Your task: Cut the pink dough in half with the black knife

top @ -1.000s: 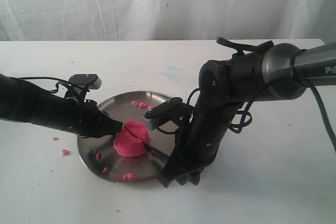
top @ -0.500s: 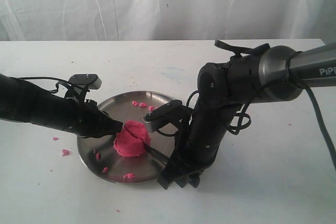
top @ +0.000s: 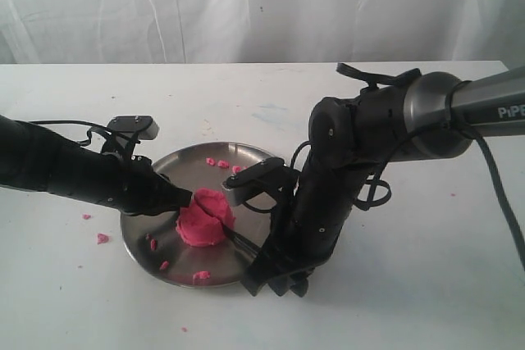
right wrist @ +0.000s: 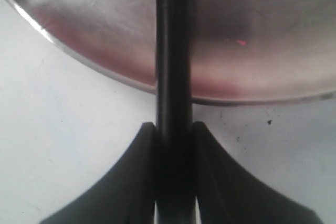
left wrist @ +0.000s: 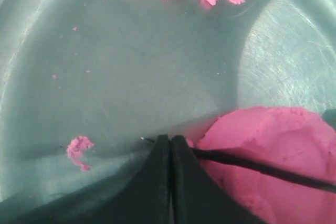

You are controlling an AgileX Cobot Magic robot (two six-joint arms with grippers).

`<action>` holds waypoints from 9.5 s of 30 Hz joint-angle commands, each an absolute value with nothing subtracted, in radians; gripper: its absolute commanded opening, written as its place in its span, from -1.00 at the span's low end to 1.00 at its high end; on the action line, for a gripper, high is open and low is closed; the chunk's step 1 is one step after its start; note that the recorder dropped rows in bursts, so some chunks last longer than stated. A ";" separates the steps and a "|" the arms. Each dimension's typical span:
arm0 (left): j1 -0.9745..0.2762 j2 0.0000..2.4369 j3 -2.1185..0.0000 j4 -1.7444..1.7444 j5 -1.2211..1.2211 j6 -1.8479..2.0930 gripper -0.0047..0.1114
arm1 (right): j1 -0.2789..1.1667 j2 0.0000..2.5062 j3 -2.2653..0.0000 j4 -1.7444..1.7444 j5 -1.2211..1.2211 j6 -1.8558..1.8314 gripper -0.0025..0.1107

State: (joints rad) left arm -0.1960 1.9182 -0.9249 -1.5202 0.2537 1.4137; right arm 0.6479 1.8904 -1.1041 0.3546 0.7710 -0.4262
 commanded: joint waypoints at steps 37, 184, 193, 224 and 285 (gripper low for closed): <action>-0.199 1.706 -0.987 -1.342 0.240 1.410 -0.92 | 0.650 1.888 -1.107 0.300 0.783 -0.355 -0.96; -0.199 1.108 -0.987 -0.987 0.308 1.087 -0.92 | 0.618 1.898 -1.145 -0.127 0.566 0.048 -0.47; -0.199 1.108 -0.987 -0.987 0.308 1.087 -0.92 | 0.618 1.898 -1.145 -0.105 0.572 0.048 -0.45; -0.199 1.108 -0.848 -0.905 0.115 1.095 -0.92 | 0.320 1.021 -0.596 -0.914 0.549 1.070 -0.96; -0.201 1.098 -0.721 -0.897 -0.013 1.095 -0.92 | -0.018 0.000 0.000 0.020 0.333 0.000 -0.96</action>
